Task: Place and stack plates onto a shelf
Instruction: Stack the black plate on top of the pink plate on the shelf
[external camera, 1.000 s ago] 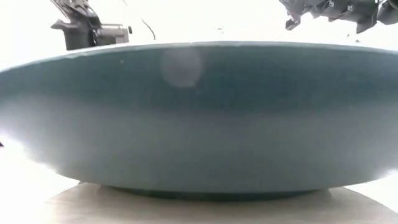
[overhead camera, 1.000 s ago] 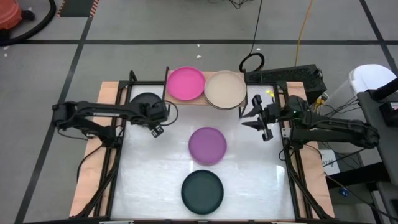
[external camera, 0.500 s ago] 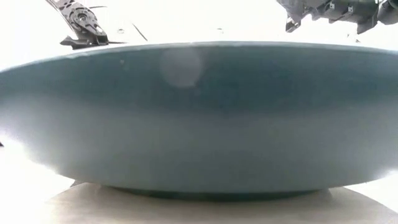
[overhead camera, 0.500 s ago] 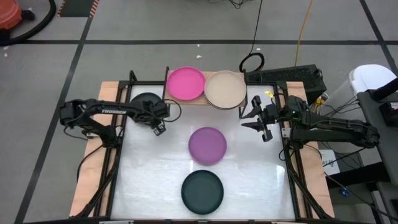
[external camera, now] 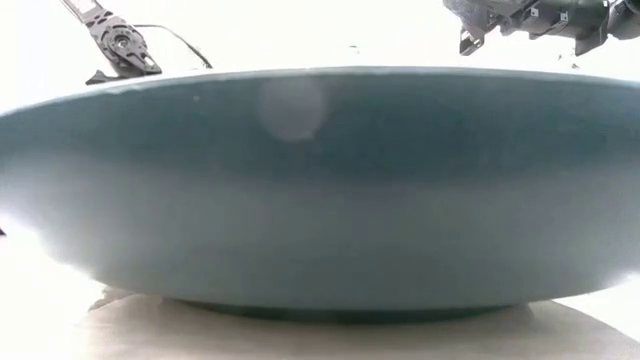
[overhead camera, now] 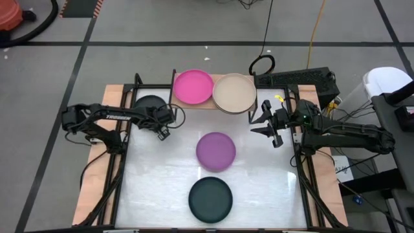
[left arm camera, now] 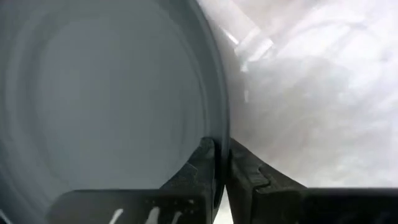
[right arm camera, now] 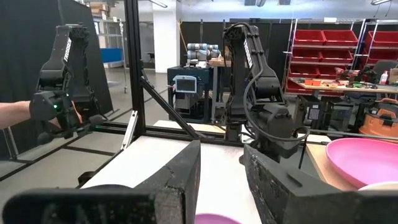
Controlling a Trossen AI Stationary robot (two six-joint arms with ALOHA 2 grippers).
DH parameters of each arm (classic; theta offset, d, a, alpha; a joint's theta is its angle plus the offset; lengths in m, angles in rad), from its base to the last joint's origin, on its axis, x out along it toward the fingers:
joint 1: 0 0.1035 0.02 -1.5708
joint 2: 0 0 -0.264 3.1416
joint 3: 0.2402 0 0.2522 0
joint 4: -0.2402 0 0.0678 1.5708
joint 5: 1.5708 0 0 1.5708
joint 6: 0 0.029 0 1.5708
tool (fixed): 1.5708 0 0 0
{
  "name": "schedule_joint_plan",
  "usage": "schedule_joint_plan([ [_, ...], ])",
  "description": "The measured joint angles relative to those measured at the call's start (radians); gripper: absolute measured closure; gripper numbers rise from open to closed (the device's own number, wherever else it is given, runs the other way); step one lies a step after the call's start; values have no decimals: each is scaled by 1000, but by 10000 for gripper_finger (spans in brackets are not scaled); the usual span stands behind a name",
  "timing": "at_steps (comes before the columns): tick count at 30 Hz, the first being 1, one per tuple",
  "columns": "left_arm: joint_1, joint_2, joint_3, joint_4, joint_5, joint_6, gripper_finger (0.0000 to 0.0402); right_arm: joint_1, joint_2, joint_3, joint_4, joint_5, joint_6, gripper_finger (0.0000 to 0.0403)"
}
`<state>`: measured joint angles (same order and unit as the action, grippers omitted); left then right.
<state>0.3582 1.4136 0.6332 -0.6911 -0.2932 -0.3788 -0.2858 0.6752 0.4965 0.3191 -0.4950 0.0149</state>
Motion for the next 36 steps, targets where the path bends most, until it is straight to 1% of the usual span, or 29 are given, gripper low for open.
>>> schedule_joint_plan([
  [4, -19, 1, 42, -47, -48, -19, 388, 0, 0, 0, 0, 0, 0, 298],
  [9, -20, -18, 170, -193, -147, -63, 389, 0, 0, 0, -1, 0, 26, 298],
  [11, -16, -27, 244, -266, -206, -96, 389, 0, 0, 0, -8, 0, 26, 298],
  [15, -6, -34, 413, -471, -353, -179, 389, 0, 0, 0, -17, 0, 26, 298],
  [17, -6, -34, 506, -507, -410, -160, 389, 0, 0, 0, -18, 0, 26, 298],
  [19, -7, -34, 597, -511, -439, -86, 389, 0, 0, 0, -18, 0, 26, 298],
  [21, -17, -33, 681, -458, -443, 32, 389, 0, 0, 0, -18, 0, 24, 298],
  [23, -40, -28, 745, -353, -441, 182, 389, 0, 0, 0, -17, 0, 20, 298],
  [24, -53, -27, 764, -287, -421, 266, 389, 0, 0, 0, -18, 0, 17, 298],
  [26, -73, -26, 786, -156, -334, 431, 389, 0, 0, 0, -18, 0, 8, 298],
  [28, -89, -26, 792, -47, -234, 554, 389, 0, 0, 0, -18, 0, 6, 298],
  [29, -94, -25, 792, -12, -197, 592, 389, 0, 0, 0, -18, 0, 7, 298],
  [31, -102, -16, 792, 11, -156, 627, 389, 0, 0, 0, -20, 0, 11, 298],
  [36, -94, 38, 792, -58, -139, 656, 389, 0, 0, 0, -32, 0, 18, 298],
])
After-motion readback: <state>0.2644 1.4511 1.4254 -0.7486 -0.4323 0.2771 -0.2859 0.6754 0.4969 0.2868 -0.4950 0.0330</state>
